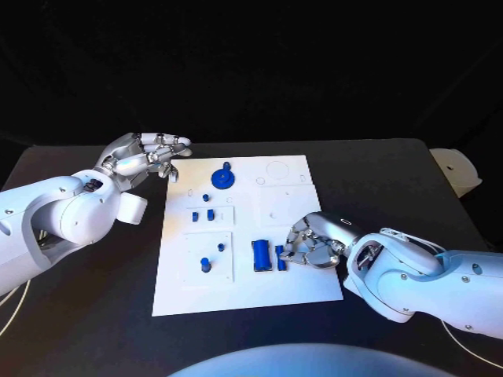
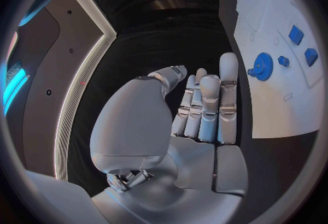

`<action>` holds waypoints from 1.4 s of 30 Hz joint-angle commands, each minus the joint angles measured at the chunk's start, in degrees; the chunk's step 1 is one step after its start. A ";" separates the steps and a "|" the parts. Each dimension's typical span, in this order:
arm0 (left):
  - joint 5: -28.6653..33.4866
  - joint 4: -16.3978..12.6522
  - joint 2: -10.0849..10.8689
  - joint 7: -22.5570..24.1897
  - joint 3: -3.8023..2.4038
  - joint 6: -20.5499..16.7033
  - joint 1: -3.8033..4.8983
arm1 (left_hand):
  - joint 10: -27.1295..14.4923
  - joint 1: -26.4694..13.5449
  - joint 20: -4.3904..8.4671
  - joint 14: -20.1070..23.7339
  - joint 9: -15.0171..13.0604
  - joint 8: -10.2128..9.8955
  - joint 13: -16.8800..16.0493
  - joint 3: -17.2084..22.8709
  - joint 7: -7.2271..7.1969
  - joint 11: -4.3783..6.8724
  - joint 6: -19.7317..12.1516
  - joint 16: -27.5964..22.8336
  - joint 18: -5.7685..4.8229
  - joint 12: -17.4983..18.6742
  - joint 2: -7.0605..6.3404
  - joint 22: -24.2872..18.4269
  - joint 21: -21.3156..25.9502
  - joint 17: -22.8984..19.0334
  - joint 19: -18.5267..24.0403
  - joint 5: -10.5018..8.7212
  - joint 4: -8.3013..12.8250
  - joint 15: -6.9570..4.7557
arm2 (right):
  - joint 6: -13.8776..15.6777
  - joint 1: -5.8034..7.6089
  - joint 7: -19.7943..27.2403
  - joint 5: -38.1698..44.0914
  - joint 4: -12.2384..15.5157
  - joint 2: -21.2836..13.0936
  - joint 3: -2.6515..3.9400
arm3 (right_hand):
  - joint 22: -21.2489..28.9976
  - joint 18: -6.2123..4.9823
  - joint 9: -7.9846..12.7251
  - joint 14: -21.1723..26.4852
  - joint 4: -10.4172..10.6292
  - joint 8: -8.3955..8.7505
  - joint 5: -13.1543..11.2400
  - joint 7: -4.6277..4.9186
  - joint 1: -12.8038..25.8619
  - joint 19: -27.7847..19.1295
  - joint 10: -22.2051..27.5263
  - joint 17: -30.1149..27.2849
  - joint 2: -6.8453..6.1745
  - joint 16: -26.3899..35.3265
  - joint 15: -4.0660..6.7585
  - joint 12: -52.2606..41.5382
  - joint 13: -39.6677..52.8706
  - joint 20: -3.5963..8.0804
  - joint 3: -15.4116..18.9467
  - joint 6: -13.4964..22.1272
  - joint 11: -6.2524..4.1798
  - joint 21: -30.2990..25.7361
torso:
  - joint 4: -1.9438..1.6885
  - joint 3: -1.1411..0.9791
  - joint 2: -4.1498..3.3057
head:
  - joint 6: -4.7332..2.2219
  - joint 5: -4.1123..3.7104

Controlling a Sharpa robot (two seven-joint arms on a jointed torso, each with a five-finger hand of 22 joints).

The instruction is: Assemble the parts on the task board

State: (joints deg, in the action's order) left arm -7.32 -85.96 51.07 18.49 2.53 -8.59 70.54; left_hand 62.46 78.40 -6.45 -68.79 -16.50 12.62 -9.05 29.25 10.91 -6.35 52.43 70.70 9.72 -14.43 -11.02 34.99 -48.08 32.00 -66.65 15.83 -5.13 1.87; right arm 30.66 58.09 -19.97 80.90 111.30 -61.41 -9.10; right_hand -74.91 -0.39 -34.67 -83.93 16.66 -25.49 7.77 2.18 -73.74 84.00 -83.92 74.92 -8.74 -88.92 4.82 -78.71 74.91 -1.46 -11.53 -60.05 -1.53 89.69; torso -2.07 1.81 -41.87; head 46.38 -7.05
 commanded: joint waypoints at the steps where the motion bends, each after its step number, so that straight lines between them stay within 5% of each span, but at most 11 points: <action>1: 0.15 -0.11 -0.10 0.42 -0.03 0.96 0.02 | -0.38 -0.32 -0.12 -0.09 0.08 0.24 -0.07 -0.09 -0.06 -0.16 -0.40 0.24 0.84 -0.28 -0.03 -0.10 0.36 -0.05 -0.35 -0.27 -0.29 -0.07 | -0.57 -0.04 -1.32 0.71 -0.30 0.53 0.00 | -15.09 0.39 0.05 -5.69 -0.17 0.01 0.22 -0.06 -0.10 6.00 -2.29 13.32 0.43 -0.28 0.51 -0.09 9.79 0.55 0.20 -0.46 -0.39 0.31 | -0.03 -0.02 -0.01 | 0.01 0.09; 33: 0.15 -0.11 -0.06 0.43 -0.03 0.91 0.02 | -0.49 -0.27 -0.12 -0.10 0.08 0.33 -0.10 -0.16 -0.07 -0.15 -0.45 0.33 0.85 -0.48 -0.02 -0.13 0.39 -0.03 -0.38 -0.26 -0.39 -0.07 | 2.35 -0.04 -2.35 2.53 -1.27 2.03 0.02 | -15.09 0.39 0.09 -5.71 -0.31 -0.09 0.97 -0.22 -1.49 6.00 -2.44 13.40 0.81 -0.31 0.68 -0.47 9.99 0.68 -0.06 -0.55 -0.57 0.31 | 0.13 -0.01 0.03 | -0.12 0.29; 36: 0.15 -0.11 -0.06 0.47 -0.03 0.86 0.02 | -0.49 -0.27 -0.12 -0.10 0.08 0.33 -0.10 -0.16 -0.07 -0.15 -0.45 0.33 0.85 -0.48 -0.02 -0.13 0.39 -0.03 -0.38 -0.26 -0.39 -0.07 | 4.45 -0.04 -0.45 1.46 -1.01 1.62 0.02 | -15.09 0.39 0.09 -5.71 -0.19 -0.09 0.93 -0.18 -1.36 6.00 -2.40 13.38 0.69 -0.30 0.67 -0.32 9.92 0.68 0.09 -0.55 -0.54 0.31 | 0.11 -0.03 0.03 | -0.25 0.17; 42: 0.15 -0.07 -0.07 0.76 -0.02 0.69 0.00 | -0.53 -0.30 -0.12 -0.03 0.09 0.35 -0.11 -0.19 -0.06 -0.16 -0.47 0.29 0.85 -0.52 -0.03 -0.14 0.41 -0.22 -0.38 -0.26 -0.45 -0.07 | 12.53 0.27 12.49 -11.49 -1.75 0.53 0.02 | -15.09 0.39 0.84 -5.33 -0.28 1.49 3.65 0.96 -2.87 6.00 -0.74 11.72 0.09 0.51 -0.01 3.36 8.28 0.24 0.21 1.96 0.38 0.31 | 0.23 0.07 0.25 | -0.63 -0.01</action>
State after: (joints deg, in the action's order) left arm -7.32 -85.95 51.10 18.49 2.53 -8.55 70.54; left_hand 62.25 78.40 -6.45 -68.79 -16.50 12.61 -9.09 29.09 10.91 -6.57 52.43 70.70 9.72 -14.81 -11.02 34.91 -47.87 31.91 -66.65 15.83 -5.29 1.86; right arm 37.14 58.24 -16.99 78.05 109.80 -60.76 -9.10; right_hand -74.94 -0.39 -33.90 -83.98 16.50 -24.15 11.02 3.10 -76.27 84.01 -84.02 74.91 -8.71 -88.54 5.18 -75.56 74.99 -1.03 -11.36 -58.38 -1.61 89.69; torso -1.92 1.79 -41.76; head 45.92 -6.95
